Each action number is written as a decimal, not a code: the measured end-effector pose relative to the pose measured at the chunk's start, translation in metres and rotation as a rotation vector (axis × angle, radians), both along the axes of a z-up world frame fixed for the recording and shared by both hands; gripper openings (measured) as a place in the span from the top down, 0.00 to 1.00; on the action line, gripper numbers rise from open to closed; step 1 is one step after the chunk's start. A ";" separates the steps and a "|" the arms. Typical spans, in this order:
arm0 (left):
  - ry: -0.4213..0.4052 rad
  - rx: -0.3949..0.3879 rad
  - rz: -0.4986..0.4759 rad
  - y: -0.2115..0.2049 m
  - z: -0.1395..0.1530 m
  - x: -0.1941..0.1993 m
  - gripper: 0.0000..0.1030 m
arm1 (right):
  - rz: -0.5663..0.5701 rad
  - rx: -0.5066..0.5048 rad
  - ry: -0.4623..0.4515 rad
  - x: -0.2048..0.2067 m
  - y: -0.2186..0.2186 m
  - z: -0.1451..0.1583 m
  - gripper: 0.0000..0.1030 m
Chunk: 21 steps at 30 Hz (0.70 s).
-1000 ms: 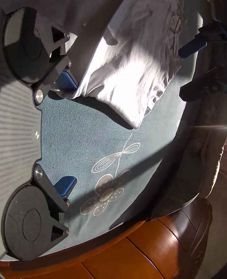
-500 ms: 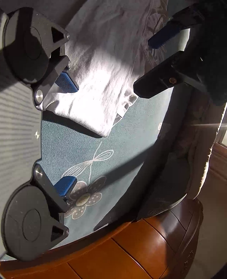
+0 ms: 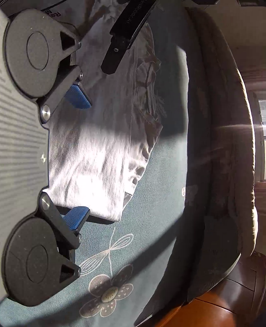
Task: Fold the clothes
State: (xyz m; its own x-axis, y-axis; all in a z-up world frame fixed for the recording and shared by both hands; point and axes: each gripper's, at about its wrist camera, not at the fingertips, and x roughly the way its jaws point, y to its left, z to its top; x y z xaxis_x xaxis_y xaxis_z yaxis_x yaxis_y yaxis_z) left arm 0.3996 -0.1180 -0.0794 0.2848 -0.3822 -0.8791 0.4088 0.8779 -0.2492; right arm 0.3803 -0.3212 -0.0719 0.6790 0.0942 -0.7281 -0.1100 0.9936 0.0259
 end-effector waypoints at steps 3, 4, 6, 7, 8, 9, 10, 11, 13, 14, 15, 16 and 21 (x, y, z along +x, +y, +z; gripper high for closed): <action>0.023 0.000 0.023 0.011 -0.010 0.001 0.01 | -0.035 -0.014 0.054 0.008 -0.003 -0.019 0.00; 0.030 -0.004 0.032 0.014 -0.013 0.002 0.01 | -0.046 -0.019 0.072 0.011 -0.004 -0.025 0.00; 0.034 -0.020 0.043 0.019 -0.015 0.002 0.01 | -0.045 -0.019 0.088 0.018 -0.007 -0.031 0.00; 0.036 -0.029 0.049 0.022 -0.016 0.002 0.01 | -0.037 -0.015 0.089 0.021 -0.009 -0.032 0.00; 0.034 -0.037 0.053 0.023 -0.014 0.001 0.01 | -0.028 -0.014 0.092 0.025 -0.010 -0.032 0.00; 0.025 -0.043 0.053 0.025 -0.011 0.001 0.01 | -0.020 -0.019 0.102 0.028 -0.010 -0.029 0.00; 0.014 -0.050 0.052 0.026 -0.007 0.000 0.01 | -0.018 -0.028 0.107 0.028 -0.010 -0.023 0.00; 0.005 -0.055 0.047 0.028 -0.004 -0.001 0.01 | -0.015 -0.032 0.097 0.027 -0.009 -0.016 0.00; 0.002 -0.044 0.034 0.032 -0.004 0.001 0.01 | 0.007 0.006 0.069 0.024 -0.008 -0.001 0.00; 0.008 -0.033 0.030 0.034 -0.006 0.003 0.01 | 0.016 0.039 0.059 0.024 -0.008 0.003 0.00; 0.027 -0.018 0.033 0.037 -0.011 0.005 0.01 | 0.021 0.072 0.058 0.028 -0.009 0.004 0.00; 0.039 -0.014 0.037 0.040 -0.015 0.006 0.01 | 0.022 0.101 0.063 0.035 -0.010 0.002 0.00; 0.026 0.021 -0.022 0.053 -0.013 0.001 0.01 | -0.068 0.113 0.088 0.067 -0.039 -0.027 0.00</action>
